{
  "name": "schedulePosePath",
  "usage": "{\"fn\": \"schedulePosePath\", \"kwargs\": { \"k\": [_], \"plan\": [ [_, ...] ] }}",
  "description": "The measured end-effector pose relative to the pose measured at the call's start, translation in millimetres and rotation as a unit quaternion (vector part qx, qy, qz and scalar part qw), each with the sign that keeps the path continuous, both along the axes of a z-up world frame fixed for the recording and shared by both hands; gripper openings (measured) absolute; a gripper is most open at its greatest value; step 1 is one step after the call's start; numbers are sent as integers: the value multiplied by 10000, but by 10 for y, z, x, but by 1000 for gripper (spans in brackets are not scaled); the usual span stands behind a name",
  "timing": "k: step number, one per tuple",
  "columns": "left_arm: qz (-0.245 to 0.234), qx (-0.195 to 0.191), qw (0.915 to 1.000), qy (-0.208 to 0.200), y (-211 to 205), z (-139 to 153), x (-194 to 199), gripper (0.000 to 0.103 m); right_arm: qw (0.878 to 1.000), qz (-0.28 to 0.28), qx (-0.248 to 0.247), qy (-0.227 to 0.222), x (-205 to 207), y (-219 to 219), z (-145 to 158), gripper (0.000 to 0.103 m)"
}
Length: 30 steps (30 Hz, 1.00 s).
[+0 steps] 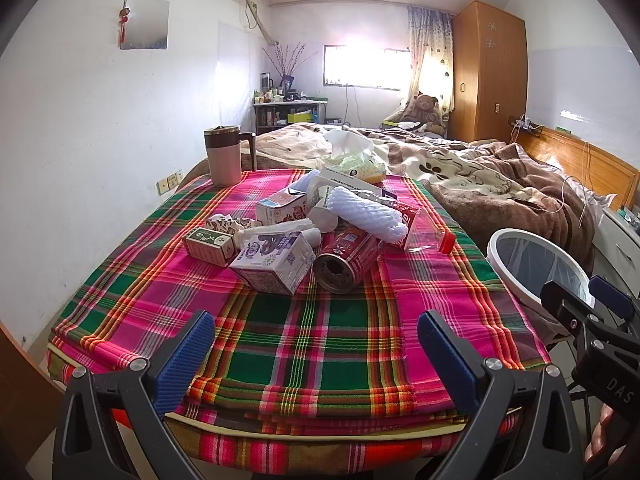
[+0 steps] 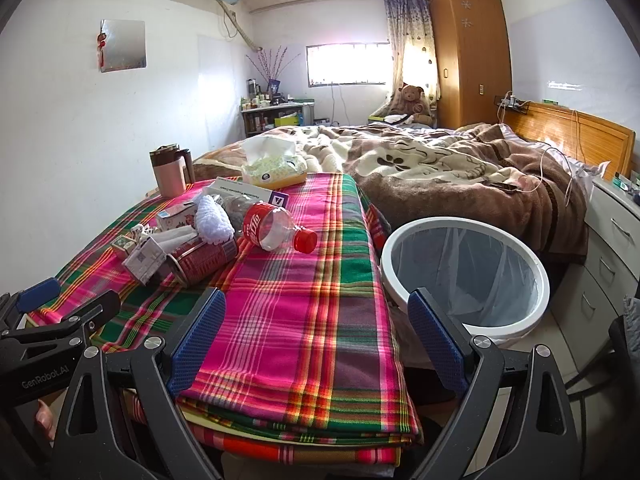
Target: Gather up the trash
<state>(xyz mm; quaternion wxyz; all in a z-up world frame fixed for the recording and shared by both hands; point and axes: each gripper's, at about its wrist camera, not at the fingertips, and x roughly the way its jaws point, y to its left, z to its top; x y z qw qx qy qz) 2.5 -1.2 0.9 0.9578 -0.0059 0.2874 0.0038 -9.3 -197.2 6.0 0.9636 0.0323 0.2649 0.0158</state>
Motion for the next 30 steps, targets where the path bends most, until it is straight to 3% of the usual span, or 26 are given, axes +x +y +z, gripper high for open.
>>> {"fn": "schedulePosePath", "kwargs": {
  "k": [30],
  "plan": [
    [4, 9, 10000, -13, 27, 12, -31, 103, 10000, -19, -11, 18, 1, -10, 10, 94]
  ]
}}
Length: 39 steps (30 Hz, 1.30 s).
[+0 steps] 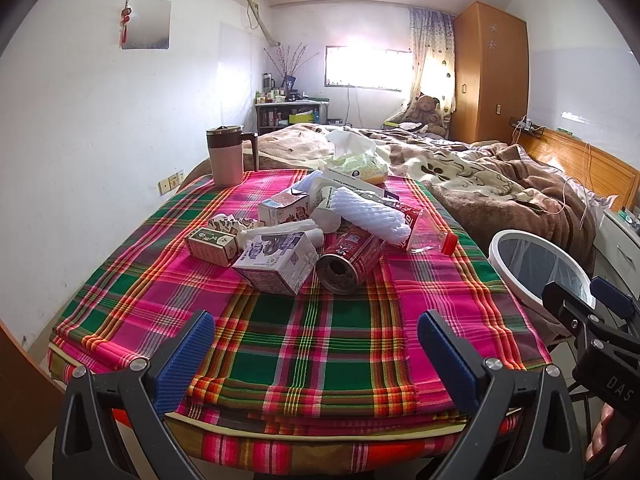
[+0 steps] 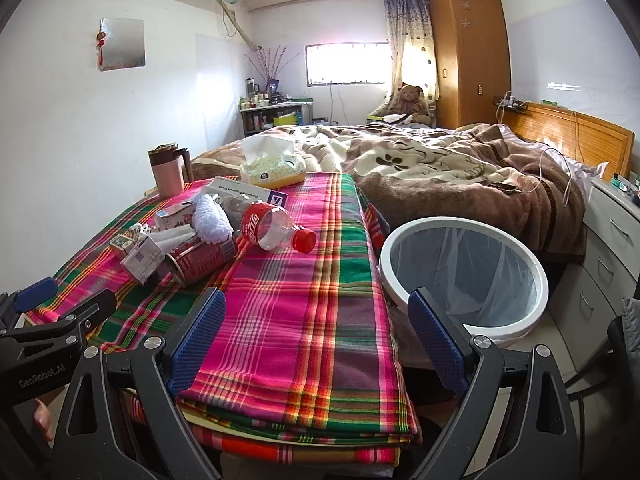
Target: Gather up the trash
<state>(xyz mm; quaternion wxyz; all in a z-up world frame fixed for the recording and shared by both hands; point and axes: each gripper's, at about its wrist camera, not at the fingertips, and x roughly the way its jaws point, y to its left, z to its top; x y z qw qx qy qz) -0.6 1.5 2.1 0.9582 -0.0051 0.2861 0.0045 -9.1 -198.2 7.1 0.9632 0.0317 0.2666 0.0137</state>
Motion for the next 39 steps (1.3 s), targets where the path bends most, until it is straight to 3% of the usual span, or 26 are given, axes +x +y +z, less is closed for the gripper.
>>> {"fn": "schedulePosePath", "kwargs": {
  "k": [39],
  "plan": [
    [41, -32, 10000, 64, 94, -34, 72, 103, 10000, 28, -46, 20, 29, 9, -14, 94]
  ]
}}
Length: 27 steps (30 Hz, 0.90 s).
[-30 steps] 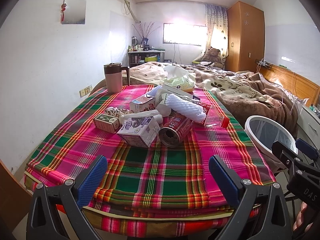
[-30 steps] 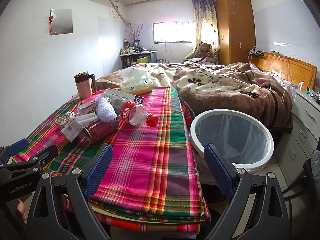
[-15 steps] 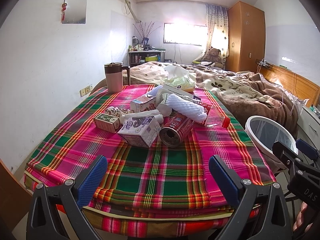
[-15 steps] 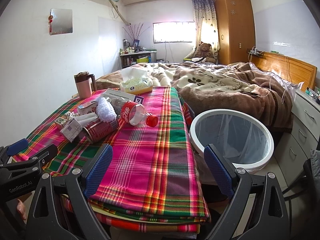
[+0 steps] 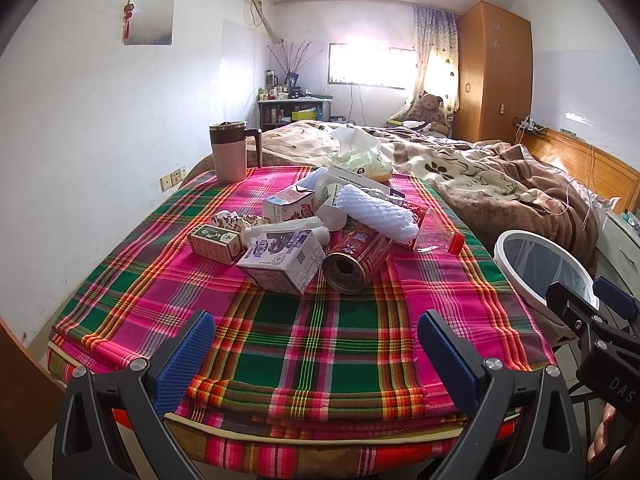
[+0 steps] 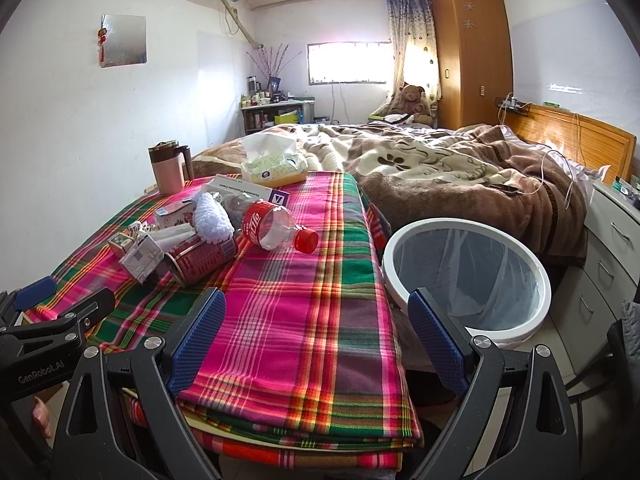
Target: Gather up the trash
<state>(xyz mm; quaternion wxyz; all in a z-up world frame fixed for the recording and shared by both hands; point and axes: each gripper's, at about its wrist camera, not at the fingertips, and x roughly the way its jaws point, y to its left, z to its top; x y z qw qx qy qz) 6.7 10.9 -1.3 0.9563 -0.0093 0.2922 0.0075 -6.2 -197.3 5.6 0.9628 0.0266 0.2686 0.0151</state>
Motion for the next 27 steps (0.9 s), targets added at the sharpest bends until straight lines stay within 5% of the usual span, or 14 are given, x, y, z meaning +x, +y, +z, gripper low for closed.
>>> {"fn": "schedulePosePath", "kwargs": {
  "k": [11, 21, 27],
  "plan": [
    [59, -224, 9992, 313, 266, -60, 354, 103, 9997, 230, -58, -16, 437, 4, 8, 94],
    [311, -1119, 9906, 723, 678, -76, 940, 103, 9972, 697, -201, 185, 1065, 85, -18, 94],
    [376, -1051, 9889, 977, 736, -89, 1208, 102, 9923, 1132, -187, 466, 1392, 185, -82, 94]
  ]
}}
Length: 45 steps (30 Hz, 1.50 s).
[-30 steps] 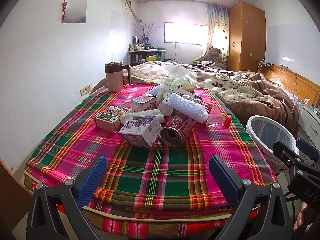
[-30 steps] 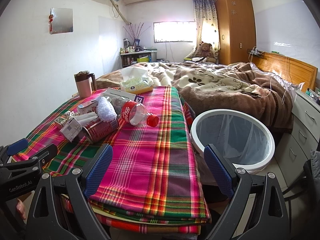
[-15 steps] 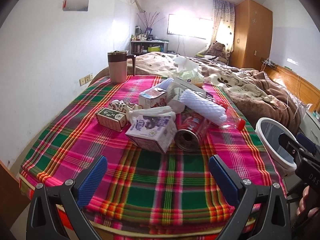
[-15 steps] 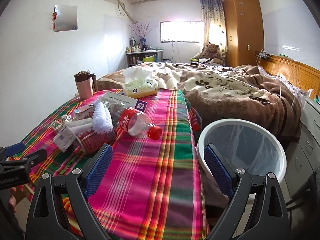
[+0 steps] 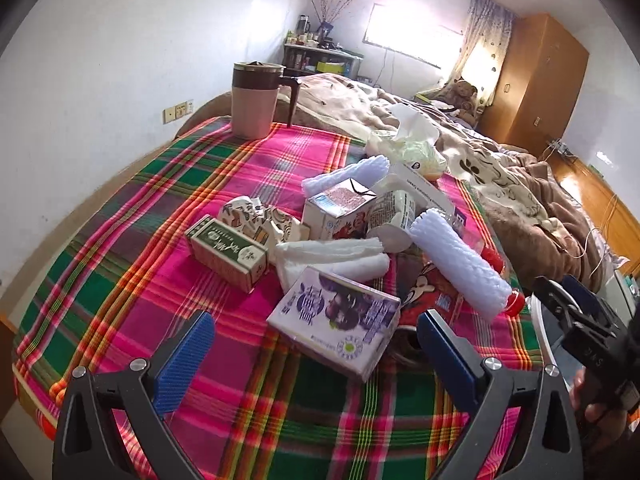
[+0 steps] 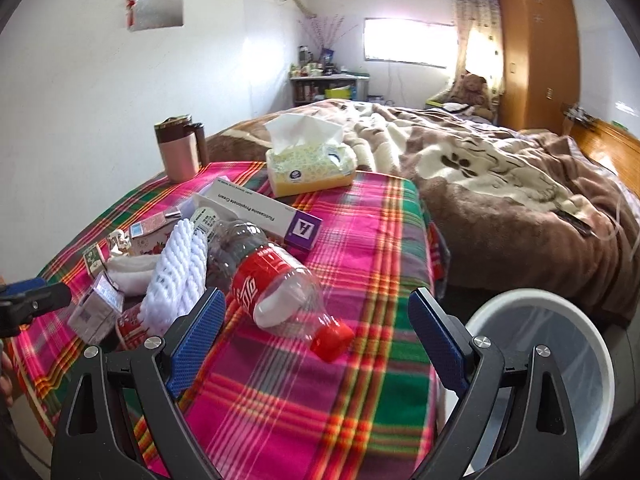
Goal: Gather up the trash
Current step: 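Grasp the clear Coca-Cola bottle with the right tool while the left tool grasps the purple grape milk carton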
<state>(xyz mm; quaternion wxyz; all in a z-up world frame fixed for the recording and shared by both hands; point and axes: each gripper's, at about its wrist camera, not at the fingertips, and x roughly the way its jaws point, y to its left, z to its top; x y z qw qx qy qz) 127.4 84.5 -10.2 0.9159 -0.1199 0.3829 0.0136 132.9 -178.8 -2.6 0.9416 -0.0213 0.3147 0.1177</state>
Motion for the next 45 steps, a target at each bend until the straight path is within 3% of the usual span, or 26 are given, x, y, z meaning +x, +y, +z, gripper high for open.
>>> {"fn": "schedulePosePath", "kwargs": {
  "k": [10, 15, 19, 24, 27, 29, 32, 43, 45],
  "plan": [
    [150, -364, 9981, 471, 66, -203, 394, 102, 9971, 519, 94, 543, 482, 133, -122, 94],
    [22, -88, 9981, 611, 13, -262, 408, 102, 9917, 947, 96, 866, 615, 231, -197, 94],
    [84, 144, 9969, 775, 79, -342, 349, 102, 9876, 1198, 110, 1013, 594, 286, -235, 85],
    [187, 123, 9972, 720, 241, -333, 187, 102, 9844, 1358, -28, 1114, 510, 314, -216, 69],
    [218, -70, 9970, 734, 302, -342, 169, 101, 9811, 1461, -20, 1267, 516, 314, -207, 66],
    [148, -451, 9966, 668, 302, -356, 178, 100, 9811, 1462, -97, 1263, 535, 325, -207, 66],
    [-23, -638, 9954, 709, 203, -386, 214, 100, 9818, 1393, -25, 1292, 597, 331, -231, 66],
    [135, -528, 9939, 959, 12, -510, 444, 98, 9814, 1296, 128, 1411, 735, 399, -285, 66],
    [70, -370, 9953, 898, -37, -505, 438, 96, 9811, 1270, 108, 1458, 725, 427, -314, 66]
  ]
}}
